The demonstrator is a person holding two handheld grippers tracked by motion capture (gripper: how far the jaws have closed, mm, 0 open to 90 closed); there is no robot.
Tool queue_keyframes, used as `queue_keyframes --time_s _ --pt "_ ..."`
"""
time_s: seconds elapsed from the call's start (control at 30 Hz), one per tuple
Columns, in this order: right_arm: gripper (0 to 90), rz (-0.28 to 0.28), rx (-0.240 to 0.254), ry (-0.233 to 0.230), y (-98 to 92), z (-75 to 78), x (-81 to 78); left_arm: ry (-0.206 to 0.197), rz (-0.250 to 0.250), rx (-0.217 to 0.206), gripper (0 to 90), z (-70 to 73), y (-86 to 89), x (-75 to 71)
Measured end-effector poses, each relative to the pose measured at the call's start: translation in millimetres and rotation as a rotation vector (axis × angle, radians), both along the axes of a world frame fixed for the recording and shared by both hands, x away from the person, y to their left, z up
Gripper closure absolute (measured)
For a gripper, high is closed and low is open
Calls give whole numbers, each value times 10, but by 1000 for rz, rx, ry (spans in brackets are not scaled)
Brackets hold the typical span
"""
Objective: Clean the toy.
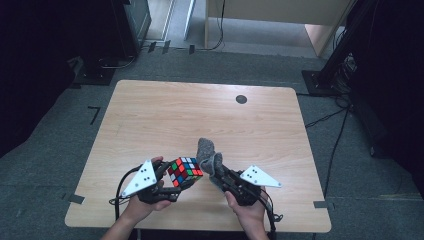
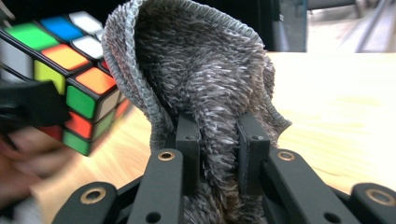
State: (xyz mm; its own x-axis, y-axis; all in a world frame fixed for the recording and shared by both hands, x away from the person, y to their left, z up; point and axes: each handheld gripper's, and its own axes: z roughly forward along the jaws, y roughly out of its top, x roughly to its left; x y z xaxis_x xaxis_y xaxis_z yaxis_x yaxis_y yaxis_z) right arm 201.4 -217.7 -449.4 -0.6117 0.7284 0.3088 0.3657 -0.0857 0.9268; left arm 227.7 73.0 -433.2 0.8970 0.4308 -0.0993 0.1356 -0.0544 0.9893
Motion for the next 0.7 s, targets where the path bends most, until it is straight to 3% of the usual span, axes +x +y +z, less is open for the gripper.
queue_keyframes --time_s 0.03,0.13,0.23,0.3,0.43,0.5,0.57,0.63,0.7 --pt "752 28 71 7 16 2 -7 45 10 -42 341 -32 21 37" --pt "750 94 88 28 155 -32 -31 115 -8 -106 341 -71 18 72" --pt "753 130 91 48 310 -75 -68 106 -21 -109 341 -69 -27 37" --pt "754 137 40 39 382 -103 -98 116 -31 -124 341 -56 -14 40" --pt "752 228 -95 62 525 -172 -93 119 -16 -136 341 -36 29 62" --pt "752 202 -119 61 525 -176 -84 120 -9 -139 341 -38 45 73" --pt "753 146 -72 64 423 -139 -55 122 -10 -136 341 -44 52 77" --pt "753 88 15 48 279 -77 -41 124 -14 -119 341 -61 34 80" --pt "752 80 69 24 209 -21 -52 128 -26 -110 341 -84 -5 76"
